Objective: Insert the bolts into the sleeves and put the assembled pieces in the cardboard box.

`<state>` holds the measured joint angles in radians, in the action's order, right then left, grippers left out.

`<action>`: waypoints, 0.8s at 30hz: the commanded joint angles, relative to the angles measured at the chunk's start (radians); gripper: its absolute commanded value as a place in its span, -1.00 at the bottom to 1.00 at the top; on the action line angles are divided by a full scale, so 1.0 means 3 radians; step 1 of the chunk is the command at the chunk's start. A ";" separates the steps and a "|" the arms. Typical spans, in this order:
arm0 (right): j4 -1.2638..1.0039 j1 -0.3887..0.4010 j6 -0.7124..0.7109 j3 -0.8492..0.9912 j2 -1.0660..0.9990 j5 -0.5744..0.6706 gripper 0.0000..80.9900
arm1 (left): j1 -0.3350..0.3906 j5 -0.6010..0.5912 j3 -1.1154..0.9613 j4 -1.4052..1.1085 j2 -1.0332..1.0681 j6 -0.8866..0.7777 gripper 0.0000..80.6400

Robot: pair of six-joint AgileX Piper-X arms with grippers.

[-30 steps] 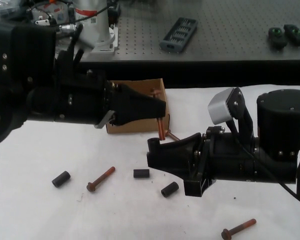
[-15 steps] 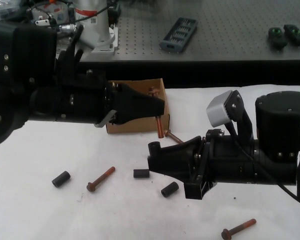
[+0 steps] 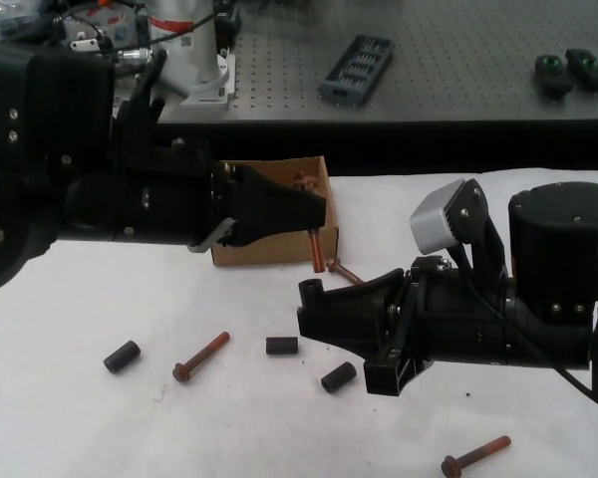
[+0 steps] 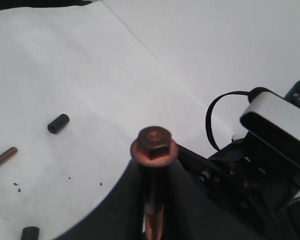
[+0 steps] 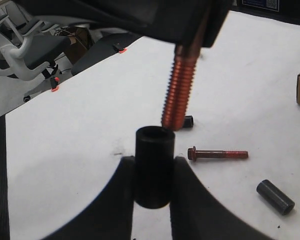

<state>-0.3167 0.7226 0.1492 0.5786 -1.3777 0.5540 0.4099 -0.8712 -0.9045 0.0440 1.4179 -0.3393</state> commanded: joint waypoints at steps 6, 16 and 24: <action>-0.0039 -0.0001 -0.0027 0.0027 -0.0006 -0.0062 -0.89 | 0.0010 0.0096 -0.0040 -0.0051 -0.0004 0.0030 -0.98; -0.0047 -0.0001 -0.0012 0.0027 -0.0006 -0.0220 -0.89 | 0.0010 0.0149 -0.0040 -0.0051 -0.0004 0.0030 -0.98; -0.0293 -0.0001 0.0127 0.0027 -0.0006 -0.0220 -0.89 | 0.0010 0.0097 -0.0040 0.0061 -0.0004 0.0030 -0.98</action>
<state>-0.3564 0.7226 0.1715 0.5786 -1.3795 0.5034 0.4099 -0.8350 -0.9045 0.0496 1.4179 -0.3393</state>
